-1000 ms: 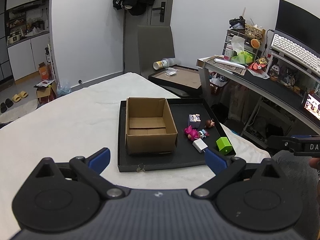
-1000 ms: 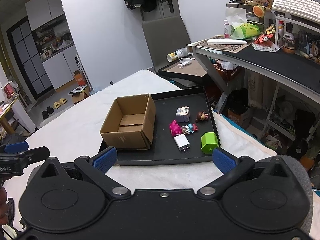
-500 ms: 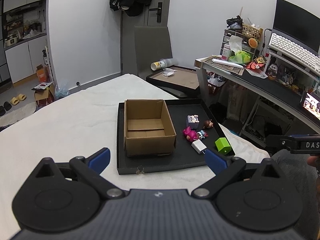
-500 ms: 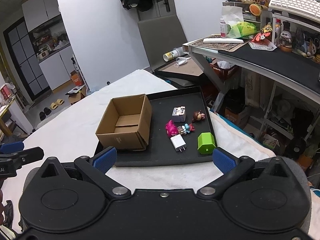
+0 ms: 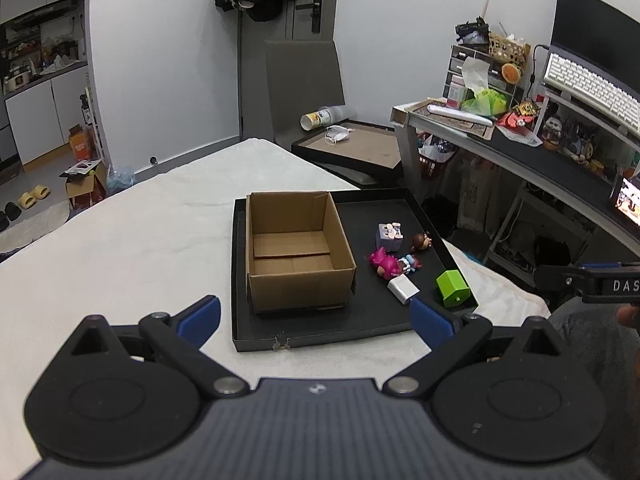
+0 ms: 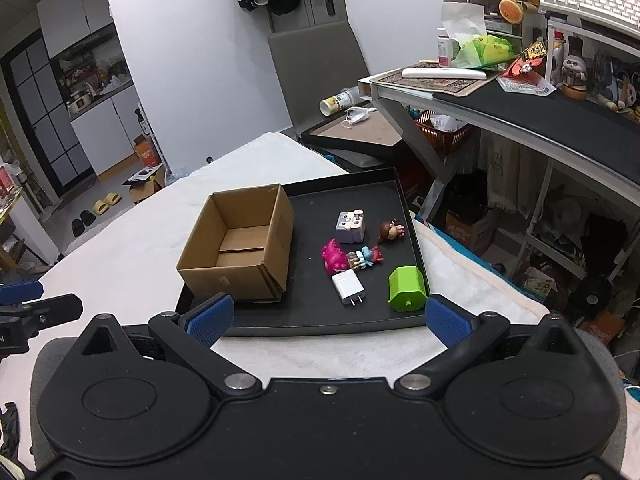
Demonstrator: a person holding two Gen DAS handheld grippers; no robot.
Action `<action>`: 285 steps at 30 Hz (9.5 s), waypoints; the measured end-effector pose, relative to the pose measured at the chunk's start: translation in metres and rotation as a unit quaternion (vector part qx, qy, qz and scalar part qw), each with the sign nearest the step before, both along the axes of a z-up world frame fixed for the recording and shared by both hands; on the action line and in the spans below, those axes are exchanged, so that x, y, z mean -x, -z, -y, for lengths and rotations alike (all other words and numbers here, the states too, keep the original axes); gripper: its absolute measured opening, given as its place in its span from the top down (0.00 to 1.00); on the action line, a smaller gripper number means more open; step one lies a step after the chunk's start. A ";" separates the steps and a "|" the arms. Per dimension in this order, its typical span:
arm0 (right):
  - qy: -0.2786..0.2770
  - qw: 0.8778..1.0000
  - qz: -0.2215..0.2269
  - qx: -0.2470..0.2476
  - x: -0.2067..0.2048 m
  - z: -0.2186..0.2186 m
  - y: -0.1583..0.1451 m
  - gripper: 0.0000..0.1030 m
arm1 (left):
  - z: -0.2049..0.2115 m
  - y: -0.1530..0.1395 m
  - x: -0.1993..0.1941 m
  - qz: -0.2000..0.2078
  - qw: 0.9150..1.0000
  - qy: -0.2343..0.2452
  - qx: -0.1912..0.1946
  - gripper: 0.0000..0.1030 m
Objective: Organize rigid objects
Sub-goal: 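Move the right tool toward the green cube container and open it, then close the right tool on the green cube container while the left tool grips the box wall, then lift the green container with the right tool and carry it over the box, then lower the green container into the box and open the right tool, then move the right tool to the white charger plug and grasp it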
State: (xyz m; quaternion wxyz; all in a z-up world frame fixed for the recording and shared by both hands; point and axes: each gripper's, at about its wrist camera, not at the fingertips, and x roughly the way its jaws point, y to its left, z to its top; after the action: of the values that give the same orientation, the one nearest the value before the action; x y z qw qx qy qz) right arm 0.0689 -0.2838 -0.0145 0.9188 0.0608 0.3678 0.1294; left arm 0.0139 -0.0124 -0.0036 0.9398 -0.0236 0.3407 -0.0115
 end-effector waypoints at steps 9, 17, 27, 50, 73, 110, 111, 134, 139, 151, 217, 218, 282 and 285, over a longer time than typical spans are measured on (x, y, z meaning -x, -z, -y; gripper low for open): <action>-0.007 1.000 -0.012 0.016 -0.023 -0.007 0.009 0.00 | -0.007 0.005 -0.025 -0.013 1.000 -0.007 0.005 0.03; 0.004 0.999 -0.029 0.021 -0.049 -0.008 0.022 0.00 | -0.018 0.018 -0.052 -0.036 0.999 -0.021 0.012 0.03; 0.014 0.998 -0.053 0.007 -0.081 -0.003 0.040 0.00 | -0.034 0.036 -0.091 -0.063 0.997 -0.042 0.022 0.03; 0.051 0.983 -0.178 -0.002 -0.174 0.015 0.095 0.33 | -0.053 0.086 -0.177 -0.138 0.987 -0.078 0.037 0.12; 0.098 0.947 -0.306 0.019 -0.244 0.020 0.170 0.62 | -0.080 0.139 -0.222 -0.176 0.975 -0.118 0.065 0.49; 0.094 0.927 -0.352 -0.082 -0.242 0.030 0.210 0.54 | -0.086 0.165 -0.197 -0.181 0.974 -0.113 0.081 0.90; 0.095 0.929 -0.350 -0.081 -0.241 0.031 0.207 0.54 | -0.086 0.165 -0.196 -0.179 0.974 -0.112 0.081 0.90; 0.050 0.959 -0.279 -0.023 -0.240 -0.012 0.131 0.54 | -0.093 0.163 -0.199 -0.171 0.977 -0.096 0.087 0.90; 0.036 0.964 -0.262 -0.021 -0.241 -0.031 0.115 0.54 | -0.095 0.164 -0.198 -0.168 0.977 -0.095 0.093 0.89; -0.006 0.970 -0.243 -0.030 -0.248 -0.082 0.092 0.54 | -0.099 0.166 -0.200 -0.165 0.977 -0.087 0.104 0.89; -0.048 0.979 -0.197 -0.007 -0.260 -0.119 0.076 0.34 | -0.111 0.167 -0.209 -0.187 0.970 -0.084 0.127 0.87; -0.045 0.979 -0.197 -0.007 -0.260 -0.113 0.076 0.34 | -0.111 0.167 -0.209 -0.188 0.970 -0.085 0.126 0.87; -0.041 0.973 -0.224 0.046 -0.231 -0.054 0.178 0.65 | -0.096 0.175 -0.221 -0.220 0.962 -0.129 0.095 0.88; -0.045 0.975 -0.211 0.048 -0.230 -0.060 0.164 0.65 | -0.096 0.175 -0.221 -0.219 0.963 -0.129 0.095 0.88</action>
State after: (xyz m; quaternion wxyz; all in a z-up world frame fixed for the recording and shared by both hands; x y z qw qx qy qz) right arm 0.2990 -0.2234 -0.1790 0.8157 0.0261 0.5613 0.1376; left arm 0.2352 0.0838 -0.1785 0.8292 -0.1580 0.5296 0.0829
